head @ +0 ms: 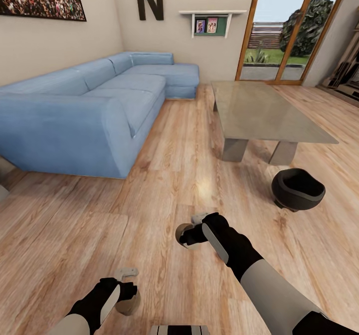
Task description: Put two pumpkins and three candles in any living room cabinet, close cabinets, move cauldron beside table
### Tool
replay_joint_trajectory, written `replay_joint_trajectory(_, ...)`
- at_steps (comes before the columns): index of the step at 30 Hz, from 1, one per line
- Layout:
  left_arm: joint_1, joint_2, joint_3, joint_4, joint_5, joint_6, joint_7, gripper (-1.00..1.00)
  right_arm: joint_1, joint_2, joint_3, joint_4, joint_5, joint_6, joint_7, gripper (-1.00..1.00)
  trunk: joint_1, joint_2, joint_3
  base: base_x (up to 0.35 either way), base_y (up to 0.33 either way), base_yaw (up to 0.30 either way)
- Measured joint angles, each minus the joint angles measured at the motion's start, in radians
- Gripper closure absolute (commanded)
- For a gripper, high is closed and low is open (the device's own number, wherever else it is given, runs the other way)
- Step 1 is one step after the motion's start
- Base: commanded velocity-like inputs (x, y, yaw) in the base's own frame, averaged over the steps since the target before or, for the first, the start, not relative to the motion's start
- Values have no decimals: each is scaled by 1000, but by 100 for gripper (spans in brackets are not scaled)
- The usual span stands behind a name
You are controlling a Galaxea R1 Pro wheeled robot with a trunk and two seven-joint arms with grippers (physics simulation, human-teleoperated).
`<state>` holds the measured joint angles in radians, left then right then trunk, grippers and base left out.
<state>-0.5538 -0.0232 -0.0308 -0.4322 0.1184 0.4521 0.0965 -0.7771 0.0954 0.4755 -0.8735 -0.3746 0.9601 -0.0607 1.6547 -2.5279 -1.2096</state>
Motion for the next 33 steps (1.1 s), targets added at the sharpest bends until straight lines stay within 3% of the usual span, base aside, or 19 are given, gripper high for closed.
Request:
replay_joint_trajectory(16,0,0,-1,0,1,0,-1,-100,0,0,0,1,0,0,0,100,7,-3,-58,0,0,0)
replay_joint_trajectory(33,0,0,-1,0,1,-2,-1,-100,1,0,0,0,0,0,0,100,7,-4,-58,47,0,0)
